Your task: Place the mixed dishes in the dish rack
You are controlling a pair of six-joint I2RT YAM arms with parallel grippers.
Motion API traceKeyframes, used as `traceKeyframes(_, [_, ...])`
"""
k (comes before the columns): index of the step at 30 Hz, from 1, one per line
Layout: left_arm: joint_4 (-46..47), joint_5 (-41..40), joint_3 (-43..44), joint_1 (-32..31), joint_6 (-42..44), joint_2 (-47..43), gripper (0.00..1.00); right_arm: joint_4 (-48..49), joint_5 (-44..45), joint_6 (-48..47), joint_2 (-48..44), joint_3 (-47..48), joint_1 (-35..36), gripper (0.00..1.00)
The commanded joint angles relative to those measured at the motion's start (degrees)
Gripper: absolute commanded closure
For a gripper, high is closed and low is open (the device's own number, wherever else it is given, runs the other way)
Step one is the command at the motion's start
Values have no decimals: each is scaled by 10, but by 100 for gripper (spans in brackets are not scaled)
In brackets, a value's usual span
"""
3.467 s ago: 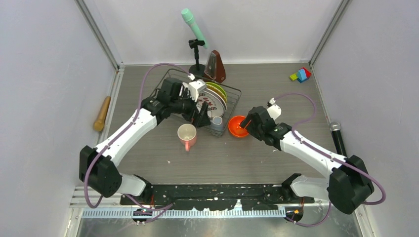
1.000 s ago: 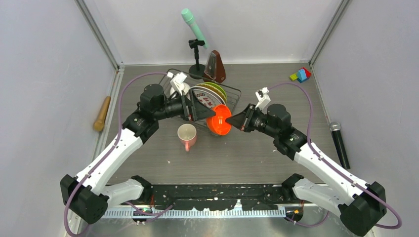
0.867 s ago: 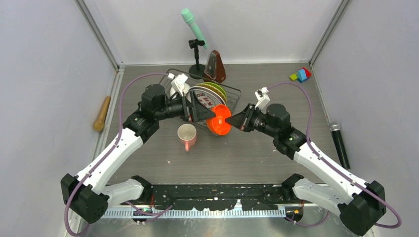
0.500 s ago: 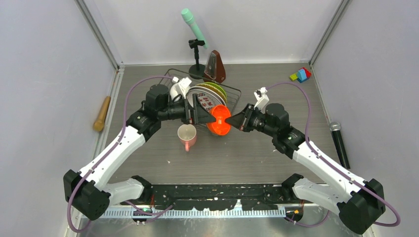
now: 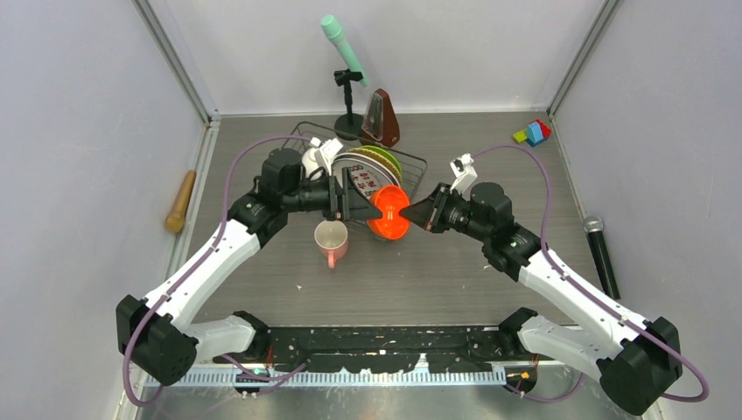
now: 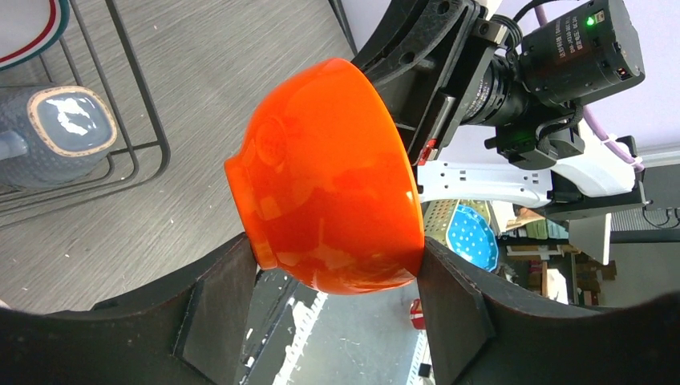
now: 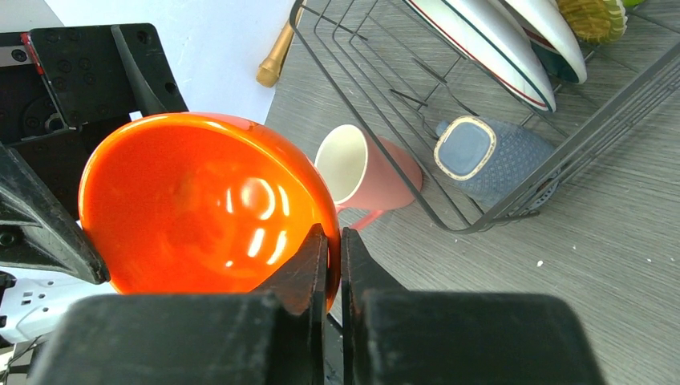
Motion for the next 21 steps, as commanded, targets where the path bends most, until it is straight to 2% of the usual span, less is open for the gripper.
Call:
traceKeyframes(1, [1, 14, 31, -1, 19, -6, 75, 30, 11, -8, -6, 34, -2, 73])
traceKeyframes(2, [-17, 0, 38, -1, 36, -10, 83, 25, 14, -10, -7, 34, -1, 66])
traceKeyframes(4, [-57, -37, 55, -1, 67, -16, 92, 15, 24, -15, -12, 35, -1, 45])
traceKeyframes(5, [-76, -55, 63, -1, 82, -19, 98, 12, 31, -17, -14, 36, -1, 40])
traceKeyframes(6, [-94, -73, 75, -1, 93, -20, 100, 10, 35, -19, -18, 36, -1, 32])
traceKeyframes(8, [-123, -102, 91, 1, 111, -19, 100, -9, 45, -22, -25, 36, -2, 23])
traceKeyframes(12, [-173, -173, 127, 4, 146, -10, 100, -35, 65, -32, -39, 38, -2, 18])
traceKeyframes(17, [-276, -393, 217, 3, 249, 36, 100, -64, 100, -45, -64, 34, -2, 18])
traceKeyframes(21, [-362, -553, 314, 1, 304, 118, 100, -73, 110, -52, -80, 31, -3, 18])
